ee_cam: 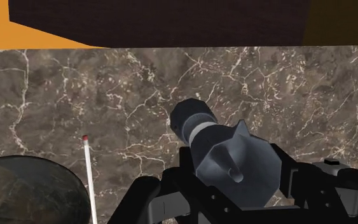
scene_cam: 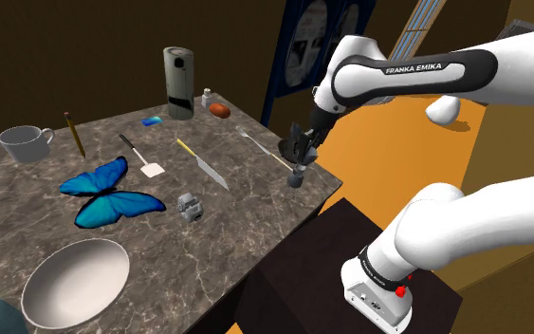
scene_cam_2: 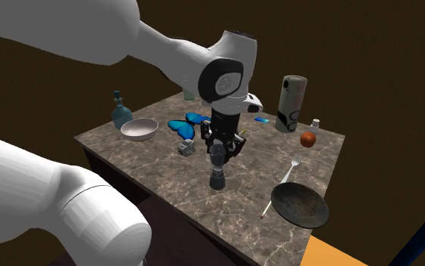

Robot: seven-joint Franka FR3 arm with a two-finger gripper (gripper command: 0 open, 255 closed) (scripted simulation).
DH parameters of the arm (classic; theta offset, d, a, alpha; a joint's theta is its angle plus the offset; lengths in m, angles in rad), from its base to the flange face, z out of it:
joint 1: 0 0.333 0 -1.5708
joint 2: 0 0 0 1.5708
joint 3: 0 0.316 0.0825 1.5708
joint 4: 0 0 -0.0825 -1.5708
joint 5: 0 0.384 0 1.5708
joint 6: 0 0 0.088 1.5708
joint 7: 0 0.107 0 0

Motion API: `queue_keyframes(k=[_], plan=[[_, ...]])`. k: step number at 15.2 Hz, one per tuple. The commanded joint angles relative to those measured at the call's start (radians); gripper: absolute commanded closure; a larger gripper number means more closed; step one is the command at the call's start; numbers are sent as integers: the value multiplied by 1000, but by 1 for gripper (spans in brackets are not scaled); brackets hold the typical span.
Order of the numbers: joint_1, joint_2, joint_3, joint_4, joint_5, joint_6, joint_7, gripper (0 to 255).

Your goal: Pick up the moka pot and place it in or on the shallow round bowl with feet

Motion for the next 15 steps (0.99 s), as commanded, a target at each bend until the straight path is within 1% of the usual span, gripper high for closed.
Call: queue_keyframes(k=[1,2,6,9,15], plan=[[-1,-15,2,17,-2,-32,5,255],[-1,-20,3,27,-2,-47,7,255],[-30,86,-67,132,-29,-55,-79,255],[-46,170,-116,221,-37,-66,-143,255],[-69,351,-205,425,-20,-104,-272,255]])
